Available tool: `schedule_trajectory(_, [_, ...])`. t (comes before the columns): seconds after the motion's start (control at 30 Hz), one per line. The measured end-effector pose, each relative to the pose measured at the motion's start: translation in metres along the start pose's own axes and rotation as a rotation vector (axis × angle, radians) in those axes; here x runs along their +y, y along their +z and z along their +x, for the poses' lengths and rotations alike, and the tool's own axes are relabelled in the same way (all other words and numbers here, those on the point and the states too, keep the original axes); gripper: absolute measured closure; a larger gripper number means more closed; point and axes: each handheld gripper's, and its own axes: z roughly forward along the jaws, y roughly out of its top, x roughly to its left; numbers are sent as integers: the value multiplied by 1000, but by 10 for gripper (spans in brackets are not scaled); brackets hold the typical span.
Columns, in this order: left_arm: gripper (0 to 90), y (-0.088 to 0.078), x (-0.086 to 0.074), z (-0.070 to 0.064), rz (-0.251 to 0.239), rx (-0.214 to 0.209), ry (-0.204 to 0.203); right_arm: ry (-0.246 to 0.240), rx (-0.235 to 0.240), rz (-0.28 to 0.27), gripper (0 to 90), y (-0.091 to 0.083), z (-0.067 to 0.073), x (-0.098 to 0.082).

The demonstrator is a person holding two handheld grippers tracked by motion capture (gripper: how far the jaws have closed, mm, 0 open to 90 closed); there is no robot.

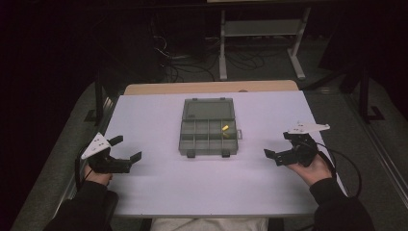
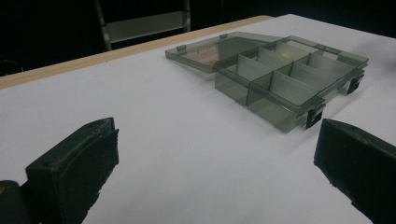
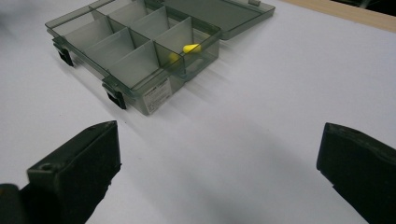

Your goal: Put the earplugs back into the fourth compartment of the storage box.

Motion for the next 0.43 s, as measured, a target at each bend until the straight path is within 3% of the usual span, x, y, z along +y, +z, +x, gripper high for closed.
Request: schedule_trajectory(0.43, [0,0,0,0,0,0,-1,36,-14,-70,0,-18,-2,-31])
